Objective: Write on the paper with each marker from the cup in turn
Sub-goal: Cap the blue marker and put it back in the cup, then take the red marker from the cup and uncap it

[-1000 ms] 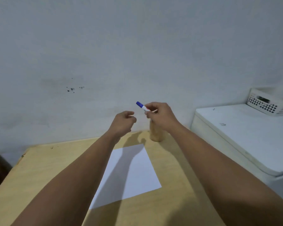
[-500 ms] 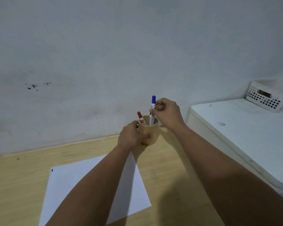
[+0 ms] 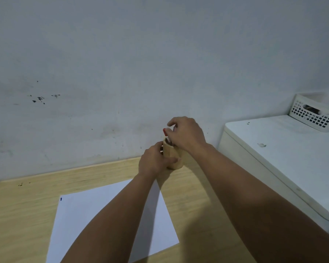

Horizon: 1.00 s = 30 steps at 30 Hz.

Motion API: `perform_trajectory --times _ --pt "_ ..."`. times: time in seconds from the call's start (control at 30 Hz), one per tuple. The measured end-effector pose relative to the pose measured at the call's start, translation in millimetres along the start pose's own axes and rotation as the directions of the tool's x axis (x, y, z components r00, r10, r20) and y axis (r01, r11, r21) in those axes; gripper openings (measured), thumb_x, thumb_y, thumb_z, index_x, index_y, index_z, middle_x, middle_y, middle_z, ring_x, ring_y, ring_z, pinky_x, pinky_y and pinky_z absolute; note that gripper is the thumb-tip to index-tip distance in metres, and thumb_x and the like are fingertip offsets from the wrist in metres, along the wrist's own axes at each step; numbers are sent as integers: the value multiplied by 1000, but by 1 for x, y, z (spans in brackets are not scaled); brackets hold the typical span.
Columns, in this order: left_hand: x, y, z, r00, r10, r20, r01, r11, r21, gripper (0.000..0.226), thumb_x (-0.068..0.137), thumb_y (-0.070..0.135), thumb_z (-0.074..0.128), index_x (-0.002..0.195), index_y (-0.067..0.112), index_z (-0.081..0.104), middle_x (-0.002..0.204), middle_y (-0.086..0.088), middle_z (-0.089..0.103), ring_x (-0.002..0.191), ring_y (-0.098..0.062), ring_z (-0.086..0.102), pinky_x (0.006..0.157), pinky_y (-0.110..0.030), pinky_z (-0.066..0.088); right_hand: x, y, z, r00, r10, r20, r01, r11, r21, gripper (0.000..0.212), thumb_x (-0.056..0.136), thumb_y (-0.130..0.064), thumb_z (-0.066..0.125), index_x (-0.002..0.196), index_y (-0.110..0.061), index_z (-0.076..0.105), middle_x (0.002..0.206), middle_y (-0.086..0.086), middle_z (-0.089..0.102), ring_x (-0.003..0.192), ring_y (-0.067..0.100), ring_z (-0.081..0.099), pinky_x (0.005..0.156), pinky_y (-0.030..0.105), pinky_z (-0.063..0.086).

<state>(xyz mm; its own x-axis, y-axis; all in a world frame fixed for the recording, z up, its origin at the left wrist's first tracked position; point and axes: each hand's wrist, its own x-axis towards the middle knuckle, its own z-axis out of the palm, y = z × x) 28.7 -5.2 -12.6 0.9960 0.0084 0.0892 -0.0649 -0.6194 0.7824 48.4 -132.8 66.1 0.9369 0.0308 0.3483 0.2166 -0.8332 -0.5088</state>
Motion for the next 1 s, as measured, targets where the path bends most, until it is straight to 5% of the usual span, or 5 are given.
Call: perform_trajectory --times 0.3,0.47,0.67,0.87,1.0 --pt "3 -3 0 1000 -9 29 9 1000 10 73 65 59 83 127 26 65 114 9 76 101 -16 73 85 -44 61 4 -13 20 996 72 58 -59 979 -195 22 104 -31 68 110 -15 81 110 4 79 101 27 75 73 31 47" --pt "2 -4 -4 999 12 37 -11 1000 -4 79 56 66 83 123 29 65 109 11 77 102 -16 73 85 -46 61 9 -24 -14 997 18 -80 -19 1000 -12 30 102 -43 69 114 -18 80 121 3 65 102 20 64 78 32 45" --pt "-20 10 -54 1000 1 17 -1 1000 11 91 81 70 65 158 29 39 152 2 57 137 -24 56 111 -49 47 14 -61 -64 975 3 -223 75 937 341 23 98 -38 75 97 -16 79 97 -2 79 90 17 72 86 36 59" --pt "-61 1 -156 984 -34 -176 8 989 -151 43 98 51 55 120 18 72 116 -3 76 103 -22 72 94 -38 54 -18 -103 -46 995 -40 92 -29 763 646 12 105 -32 70 105 -22 77 90 1 72 73 16 72 88 40 67" --pt "-103 -23 -215 966 -96 -240 40 973 -226 37 96 48 65 107 13 72 96 -4 79 76 -15 74 75 -32 52 -66 -127 -3 856 -140 498 -83 913 399 33 107 -21 65 140 -24 69 101 0 63 75 16 61 70 28 55"
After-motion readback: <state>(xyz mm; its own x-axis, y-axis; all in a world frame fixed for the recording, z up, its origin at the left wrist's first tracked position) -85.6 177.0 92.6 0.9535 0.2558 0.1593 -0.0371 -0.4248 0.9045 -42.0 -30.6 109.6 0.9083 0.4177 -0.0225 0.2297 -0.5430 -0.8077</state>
